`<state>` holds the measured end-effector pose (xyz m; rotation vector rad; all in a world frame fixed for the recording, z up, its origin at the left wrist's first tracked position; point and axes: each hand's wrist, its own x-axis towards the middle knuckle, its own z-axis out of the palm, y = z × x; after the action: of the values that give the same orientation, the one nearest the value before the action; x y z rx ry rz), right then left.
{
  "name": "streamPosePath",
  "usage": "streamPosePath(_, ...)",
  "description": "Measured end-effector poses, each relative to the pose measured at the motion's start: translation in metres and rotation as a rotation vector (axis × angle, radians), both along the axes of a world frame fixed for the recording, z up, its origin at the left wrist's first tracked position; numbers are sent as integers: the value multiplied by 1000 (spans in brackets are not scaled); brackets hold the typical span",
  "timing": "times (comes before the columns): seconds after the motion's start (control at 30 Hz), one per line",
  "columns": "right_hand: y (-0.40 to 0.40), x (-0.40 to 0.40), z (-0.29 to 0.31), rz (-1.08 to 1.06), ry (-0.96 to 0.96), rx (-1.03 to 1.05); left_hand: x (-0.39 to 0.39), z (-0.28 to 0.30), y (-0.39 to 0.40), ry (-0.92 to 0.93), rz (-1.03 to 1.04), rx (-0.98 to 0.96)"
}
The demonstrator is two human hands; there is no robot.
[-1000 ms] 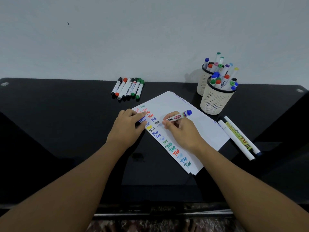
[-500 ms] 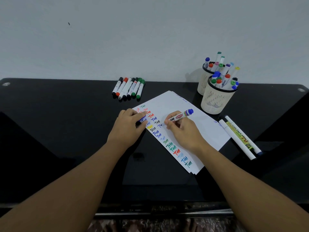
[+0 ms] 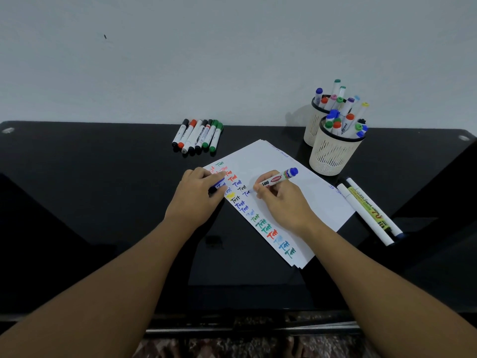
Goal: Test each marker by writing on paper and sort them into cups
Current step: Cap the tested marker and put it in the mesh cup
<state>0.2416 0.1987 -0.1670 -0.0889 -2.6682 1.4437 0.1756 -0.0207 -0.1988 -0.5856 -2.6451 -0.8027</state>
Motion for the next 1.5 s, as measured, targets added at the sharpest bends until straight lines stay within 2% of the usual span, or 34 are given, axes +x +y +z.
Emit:
streamPosePath(0.7,-2,1,3,-7,33,23,2,2,0,14,-5,-8)
streamPosePath(0.9,4,2,0,-38,126,-285,0,-1,-1,49,-25,8)
streamPosePath(1.0,7,1,1,38,72,-199,1,1,-1,35,-41,2)
streamPosePath(1.1,12,-4,6,179,-84,-151,4,6,-1,-19,-32,15)
streamPosePath(1.2,17,-7,17,201,-227,-178,4,8,-3,-46,-26,42)
streamPosePath(1.23,17,-7,20,165,-217,-211,4,8,-3,-50,-29,57)
streamPosePath(1.33,14,-9,28,16,-30,-352,7,10,-5,-44,-33,128)
streamPosePath(1.4,12,-11,33,-11,-11,-431,10,15,-7,-40,-29,205)
streamPosePath(1.43,11,-10,36,14,-38,-424,12,18,-7,-48,-28,238)
streamPosePath(1.47,9,-8,38,55,-63,-322,15,23,-8,-57,-28,262)
streamPosePath(1.5,8,-6,39,100,-74,-134,17,27,-9,-65,-30,275)
